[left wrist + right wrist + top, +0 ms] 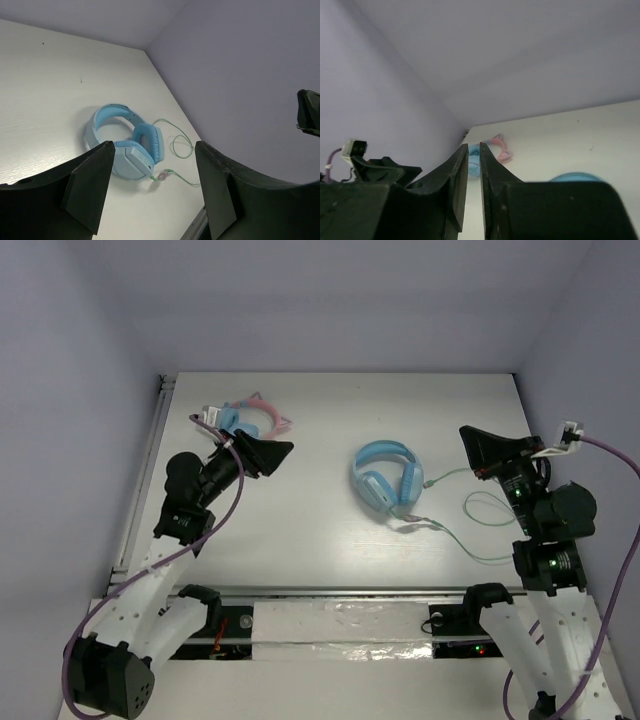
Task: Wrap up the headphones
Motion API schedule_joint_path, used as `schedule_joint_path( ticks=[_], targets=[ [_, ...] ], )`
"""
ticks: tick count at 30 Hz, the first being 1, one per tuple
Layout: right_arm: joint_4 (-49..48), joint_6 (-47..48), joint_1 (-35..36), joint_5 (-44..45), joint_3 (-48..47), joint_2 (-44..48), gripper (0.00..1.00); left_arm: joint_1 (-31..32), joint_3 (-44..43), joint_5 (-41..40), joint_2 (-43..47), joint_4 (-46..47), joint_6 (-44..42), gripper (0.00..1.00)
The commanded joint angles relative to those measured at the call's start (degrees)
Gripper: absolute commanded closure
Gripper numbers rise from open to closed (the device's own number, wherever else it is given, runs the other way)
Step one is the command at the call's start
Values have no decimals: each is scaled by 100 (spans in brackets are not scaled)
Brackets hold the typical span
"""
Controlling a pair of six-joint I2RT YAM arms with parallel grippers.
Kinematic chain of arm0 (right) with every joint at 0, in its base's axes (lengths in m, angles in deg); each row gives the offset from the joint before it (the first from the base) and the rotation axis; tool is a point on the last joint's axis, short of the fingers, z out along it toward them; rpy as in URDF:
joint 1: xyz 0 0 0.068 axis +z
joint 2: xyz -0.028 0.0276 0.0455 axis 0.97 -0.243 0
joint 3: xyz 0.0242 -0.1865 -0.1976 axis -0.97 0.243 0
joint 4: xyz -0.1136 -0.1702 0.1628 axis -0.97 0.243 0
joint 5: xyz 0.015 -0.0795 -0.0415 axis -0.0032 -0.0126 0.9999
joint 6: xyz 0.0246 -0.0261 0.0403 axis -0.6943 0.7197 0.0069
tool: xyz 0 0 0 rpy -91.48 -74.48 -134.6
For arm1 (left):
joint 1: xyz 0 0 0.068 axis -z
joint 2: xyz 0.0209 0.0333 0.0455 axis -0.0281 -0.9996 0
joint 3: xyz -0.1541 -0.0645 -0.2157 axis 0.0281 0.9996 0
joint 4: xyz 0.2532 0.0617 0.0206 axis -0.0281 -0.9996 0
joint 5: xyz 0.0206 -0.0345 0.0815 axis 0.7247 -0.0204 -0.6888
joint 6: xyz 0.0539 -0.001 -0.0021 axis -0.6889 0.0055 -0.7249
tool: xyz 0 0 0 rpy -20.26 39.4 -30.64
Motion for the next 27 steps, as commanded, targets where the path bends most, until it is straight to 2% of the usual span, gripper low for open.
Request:
schedule_joint_path(
  ticks=[1,3,5,6,7,8,9,10,12,13,14,15,17,18,19,22,24,25,27],
  targets=[
    [237,-128,-20,-193,-453,9,79,42,-317,73,-189,517,97,38],
    [194,-207,-20,-412,-489,18,67,95,-343,65,-416,736,167,42],
    [1,-409,-20,-518,-358,88,63,288,-405,-163,-610,833,168,52],
    [-192,-454,-20,-536,-201,123,64,375,-518,-521,-846,816,133,57],
    [-254,-497,-20,-544,-147,132,68,594,-615,-707,-1005,764,89,66],
    [-246,-481,-20,-510,-129,123,76,727,-738,-848,-1172,659,-129,69],
    [-98,-437,-20,-475,-138,80,86,867,-1052,-1189,-1556,536,-279,74],
    [51,-323,-20,-457,-251,10,100,999,-1238,-1384,-1787,387,-455,85],
    [611,-147,-20,-465,-462,-280,100,1447,-1886,-1953,-2452,-70,-1146,92],
    [763,-7,-20,-431,-619,-368,100,1788,-1890,-2244,-2457,-202,-1455,100],
    [877,46,-20,-378,-656,-421,100,1957,-2247,-2551,-2857,-412,-1815,100],
    [983,90,-20,-308,-647,-439,100,2089,-2555,-3233,-3235,-493,-2410,100],
    [958,144,-20,-237,-543,-396,100,2178,-2777,-3355,-3598,-468,-2898,100],
    [914,152,-20,-237,-490,-334,100,2178,-3048,-3093,-3991,-511,-3056,97],
    [896,144,-20,-246,-446,-325,100,2178,-3233,-2978,-4221,-615,-3345,83],
    [914,170,-20,-246,-366,-395,96,2319,-4042,-2599,-5065,-1090,-3848,61],
    [879,179,-20,-412,-340,-439,85,2380,-4838,-2651,-5774,-1590,-4260,56],
    [844,144,-20,-474,-331,-483,70,2380,-5104,-2686,-6023,-1775,-4375,52],
    [747,144,-20,-641,-313,-501,59,2380,-5946,-2626,-6680,-2302,-4665,47]
  ],
)
